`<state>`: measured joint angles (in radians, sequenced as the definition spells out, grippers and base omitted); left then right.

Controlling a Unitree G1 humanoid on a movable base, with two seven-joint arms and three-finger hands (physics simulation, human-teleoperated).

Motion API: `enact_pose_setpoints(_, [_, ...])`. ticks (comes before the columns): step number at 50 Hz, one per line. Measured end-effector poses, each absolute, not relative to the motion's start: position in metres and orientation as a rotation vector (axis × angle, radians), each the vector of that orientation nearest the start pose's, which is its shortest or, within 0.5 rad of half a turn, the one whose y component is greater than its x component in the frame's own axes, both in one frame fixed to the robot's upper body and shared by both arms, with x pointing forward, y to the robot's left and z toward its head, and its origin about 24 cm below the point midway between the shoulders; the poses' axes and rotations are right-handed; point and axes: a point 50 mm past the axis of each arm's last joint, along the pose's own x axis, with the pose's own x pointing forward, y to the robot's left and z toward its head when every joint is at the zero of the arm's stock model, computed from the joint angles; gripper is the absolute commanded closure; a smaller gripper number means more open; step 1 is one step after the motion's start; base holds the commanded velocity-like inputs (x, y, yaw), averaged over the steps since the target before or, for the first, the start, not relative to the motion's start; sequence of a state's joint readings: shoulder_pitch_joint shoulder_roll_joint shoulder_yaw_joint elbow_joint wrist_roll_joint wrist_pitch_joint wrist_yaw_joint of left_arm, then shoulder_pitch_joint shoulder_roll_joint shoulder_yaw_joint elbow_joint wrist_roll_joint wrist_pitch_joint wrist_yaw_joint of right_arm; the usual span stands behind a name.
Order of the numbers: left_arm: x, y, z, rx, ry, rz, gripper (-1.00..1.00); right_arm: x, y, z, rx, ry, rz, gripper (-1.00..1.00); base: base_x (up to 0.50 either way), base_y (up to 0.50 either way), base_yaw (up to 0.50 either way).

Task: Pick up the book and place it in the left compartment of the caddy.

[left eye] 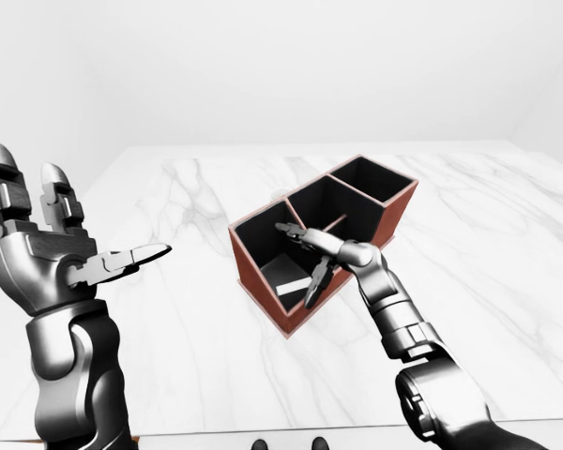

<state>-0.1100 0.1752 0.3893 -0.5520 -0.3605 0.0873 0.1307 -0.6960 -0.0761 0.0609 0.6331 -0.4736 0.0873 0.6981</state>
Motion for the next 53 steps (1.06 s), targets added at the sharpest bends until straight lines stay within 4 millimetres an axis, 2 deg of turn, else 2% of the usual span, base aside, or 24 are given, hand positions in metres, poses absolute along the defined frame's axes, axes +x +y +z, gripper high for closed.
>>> enact_pose_setpoints(12, [0.219, 0.242, 0.198, -0.143, -0.642, 0.310, -1.00, 0.354, -0.082, 0.089, -0.636, 0.155, 0.810, -1.00, 0.00, 0.00, 0.00])
enact_pose_setpoints(27, [0.219, 0.243, 0.200, -0.145, -0.650, 0.310, -1.00, 0.341, -0.080, 0.145, -0.727, -0.116, 0.747, -1.00, 0.00, 0.00, 0.00])
enact_pose_setpoints(36, [0.219, 0.242, 0.199, -0.144, -0.646, 0.308, -1.00, 0.330, -0.083, 0.169, -0.769, -0.239, 0.708, -1.00, 0.00, 0.00, 0.00])
enact_pose_setpoints(53, [0.219, 0.242, 0.200, -0.144, -0.652, 0.306, -1.00, 0.306, -0.098, 0.191, -0.749, -0.378, 0.649, -1.00, 0.00, 0.00, 0.00])
